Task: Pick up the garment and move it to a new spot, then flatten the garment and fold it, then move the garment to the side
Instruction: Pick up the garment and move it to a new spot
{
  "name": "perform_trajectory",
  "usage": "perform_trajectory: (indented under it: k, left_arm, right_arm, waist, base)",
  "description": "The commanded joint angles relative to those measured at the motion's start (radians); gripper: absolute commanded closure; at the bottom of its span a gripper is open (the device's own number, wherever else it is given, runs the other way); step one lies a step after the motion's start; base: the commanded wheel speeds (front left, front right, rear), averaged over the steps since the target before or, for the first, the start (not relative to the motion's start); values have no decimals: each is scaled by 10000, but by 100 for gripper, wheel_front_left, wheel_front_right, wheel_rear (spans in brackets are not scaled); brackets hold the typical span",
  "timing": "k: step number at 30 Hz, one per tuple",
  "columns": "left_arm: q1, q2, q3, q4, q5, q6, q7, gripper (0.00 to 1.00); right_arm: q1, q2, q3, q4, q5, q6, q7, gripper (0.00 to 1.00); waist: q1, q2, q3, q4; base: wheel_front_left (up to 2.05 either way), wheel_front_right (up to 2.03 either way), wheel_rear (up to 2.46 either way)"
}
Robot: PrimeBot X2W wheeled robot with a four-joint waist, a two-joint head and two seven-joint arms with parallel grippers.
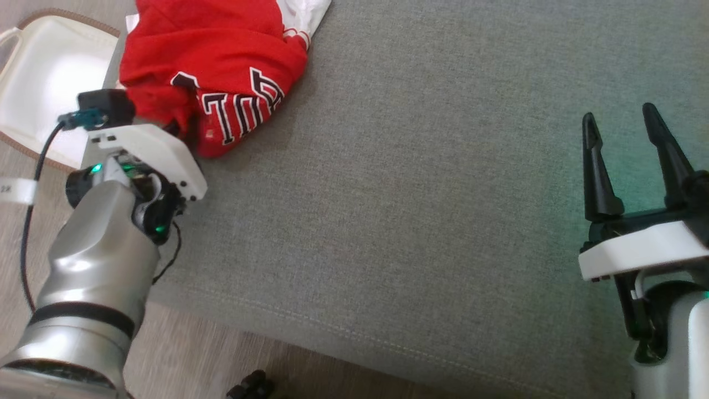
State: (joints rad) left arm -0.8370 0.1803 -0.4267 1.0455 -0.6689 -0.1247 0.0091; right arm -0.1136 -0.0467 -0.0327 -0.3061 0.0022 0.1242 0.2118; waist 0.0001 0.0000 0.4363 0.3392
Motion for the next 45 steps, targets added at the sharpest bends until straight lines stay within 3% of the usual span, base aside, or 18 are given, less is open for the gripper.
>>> perform_trajectory:
  k: [1,7,12,22,28,34,41,43,45]
  left_arm:
    - [-330,651,91,-32,-36,-57,-451,100]
    - [-274,857,-107,221,445,167,-2206,100]
    - [103,1112,-128,-680,998,717,-2680,100]
    - [2764,1815,263,-5952,1995,1891,-2704,100]
    - [4406,2085,-137,-8875,2230,2542,-2067,100]
    - [4871,1848,-820,-10066,2281,2495,-1551,100]
    - [4205,1080,-2037,-10081,2668,1929,-1290,100]
    - [4106,986,-2213,-9972,2729,1832,-1249,100]
    - [3910,698,-2645,-9561,2732,1506,-1131,100]
  right_arm:
    - [-118,-35,232,-343,100,65,-36,0]
    - [64,-35,136,-138,364,65,-346,0]
    - [312,-35,59,96,680,65,-667,0]
    - [938,-35,-5,537,1434,65,-1292,0]
    - [1289,-35,47,681,1779,65,-1523,0]
    - [1271,-35,218,674,1968,65,-1635,0]
    - [1184,-35,195,688,2148,65,-1807,0]
    - [1183,-35,194,691,2173,65,-1848,0]
    - [1196,-35,181,707,2292,65,-1968,0]
  waist:
    - [-1,0,-118,-29]
    - [-1,0,-748,-10]
    - [-1,0,-1552,10]
    - [-1,0,-3015,-438]
    - [-1,0,-3349,-1255]
    - [-1,0,-3093,-2558]
    - [-1,0,-2445,-4237]
    - [-1,0,-2341,-4438]
    - [-1,0,-2025,-4949]
  base:
    - [0,0,0]
    - [0,0,0]
    - [0,0,0]
    - [0,0,0]
    - [0,0,0]
    - [0,0,0]
    - [0,0,0]
    - [0,0,0]
    - [0,0,0]
